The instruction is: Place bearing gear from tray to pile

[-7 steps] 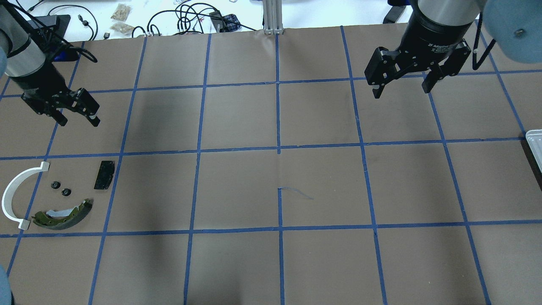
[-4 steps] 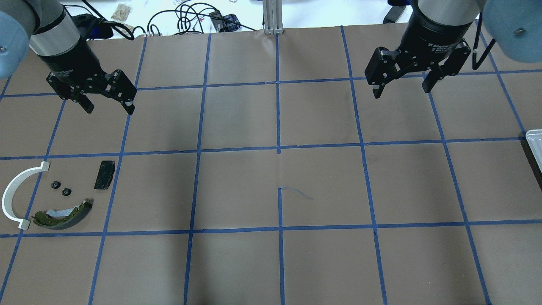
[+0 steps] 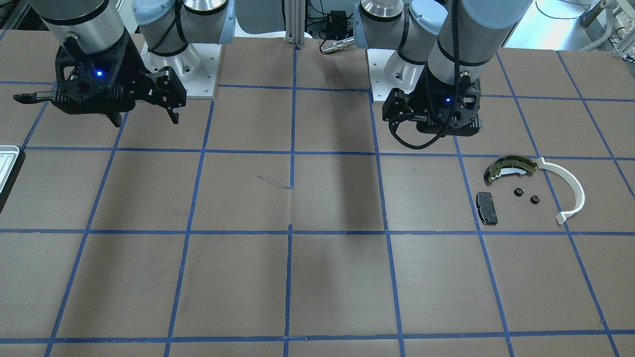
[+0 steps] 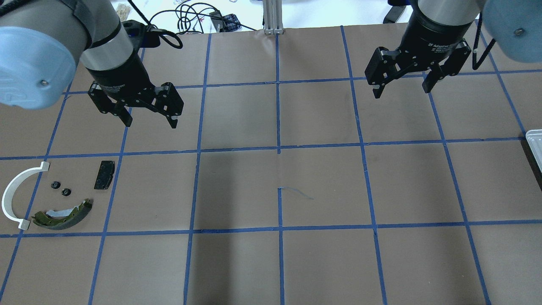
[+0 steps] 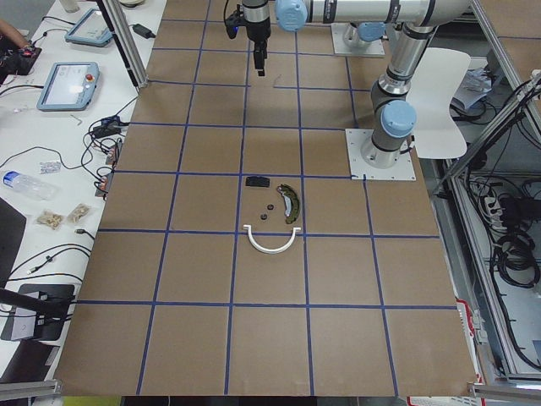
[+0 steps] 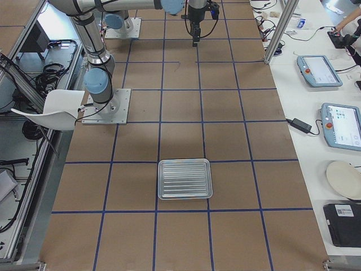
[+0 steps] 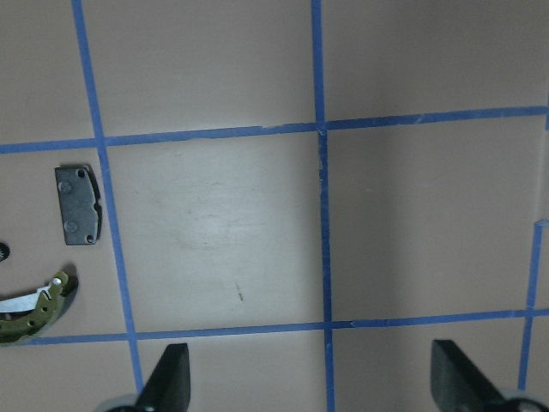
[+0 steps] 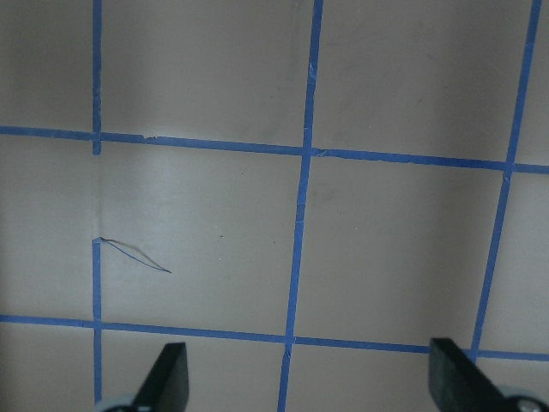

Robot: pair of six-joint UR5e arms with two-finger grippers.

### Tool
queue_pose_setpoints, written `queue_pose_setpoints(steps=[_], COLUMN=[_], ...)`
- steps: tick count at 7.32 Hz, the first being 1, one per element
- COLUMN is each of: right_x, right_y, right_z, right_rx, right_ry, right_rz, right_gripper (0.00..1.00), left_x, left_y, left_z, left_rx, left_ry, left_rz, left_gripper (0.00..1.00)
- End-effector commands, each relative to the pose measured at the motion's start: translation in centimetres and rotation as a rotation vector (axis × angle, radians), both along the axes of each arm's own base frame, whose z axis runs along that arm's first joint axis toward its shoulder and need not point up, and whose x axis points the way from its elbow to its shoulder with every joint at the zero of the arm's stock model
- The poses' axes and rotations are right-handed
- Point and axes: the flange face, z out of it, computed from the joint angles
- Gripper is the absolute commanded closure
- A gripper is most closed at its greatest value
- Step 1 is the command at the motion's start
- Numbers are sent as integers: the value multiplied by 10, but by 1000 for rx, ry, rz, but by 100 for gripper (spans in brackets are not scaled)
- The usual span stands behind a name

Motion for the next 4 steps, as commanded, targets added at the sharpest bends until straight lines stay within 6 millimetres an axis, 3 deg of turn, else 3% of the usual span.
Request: queue_pose_setpoints(steps=[1,4], right_x=[0,0], right_y=[0,0], right_z=[0,0], right_rx=[0,0], right_ry=[0,0], right_rz=[0,0], right_gripper=[0,0], left_x=[-14,-13], left_y=[11,14], left_z=[2,7], left_rx=[-9,-17], left_ry=[8,0], left_rz=[-15,-24], left_gripper=[0,0])
